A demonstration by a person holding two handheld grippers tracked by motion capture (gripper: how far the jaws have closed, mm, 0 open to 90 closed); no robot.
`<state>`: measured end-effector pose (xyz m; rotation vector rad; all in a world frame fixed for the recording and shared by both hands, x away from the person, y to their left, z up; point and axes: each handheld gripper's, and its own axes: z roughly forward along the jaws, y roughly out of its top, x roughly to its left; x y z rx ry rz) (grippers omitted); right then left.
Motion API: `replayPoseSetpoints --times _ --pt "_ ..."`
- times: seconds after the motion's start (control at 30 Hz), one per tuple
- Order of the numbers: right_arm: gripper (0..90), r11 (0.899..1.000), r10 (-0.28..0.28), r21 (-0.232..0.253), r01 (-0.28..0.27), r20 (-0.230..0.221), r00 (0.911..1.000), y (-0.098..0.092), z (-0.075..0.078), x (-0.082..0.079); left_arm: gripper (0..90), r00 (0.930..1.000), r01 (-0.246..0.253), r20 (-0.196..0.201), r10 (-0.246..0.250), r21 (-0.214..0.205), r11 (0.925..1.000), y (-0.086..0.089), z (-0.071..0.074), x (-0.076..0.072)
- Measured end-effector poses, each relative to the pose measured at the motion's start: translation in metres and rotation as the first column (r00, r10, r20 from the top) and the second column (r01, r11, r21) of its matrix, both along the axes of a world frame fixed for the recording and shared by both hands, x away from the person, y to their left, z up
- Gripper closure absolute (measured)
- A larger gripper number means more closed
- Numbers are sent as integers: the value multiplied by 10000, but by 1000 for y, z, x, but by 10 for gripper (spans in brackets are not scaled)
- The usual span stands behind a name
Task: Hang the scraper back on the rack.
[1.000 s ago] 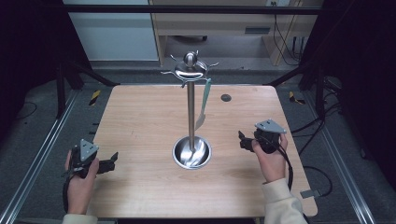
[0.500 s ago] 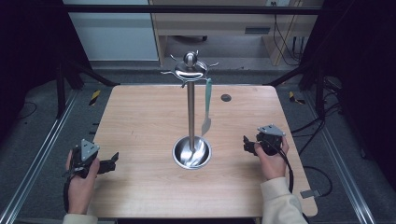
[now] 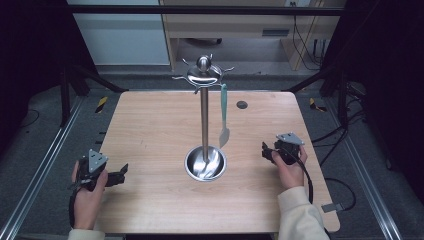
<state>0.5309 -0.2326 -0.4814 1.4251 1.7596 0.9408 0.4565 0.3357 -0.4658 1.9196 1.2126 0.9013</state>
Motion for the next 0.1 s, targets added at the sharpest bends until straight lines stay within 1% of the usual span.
replayPoseSetpoints --times 0.1 --pt "144 10000 53 -54 -53 21 10000 2 1 -1 22 10000 71 5 -71 49 10000 -1 0 0"
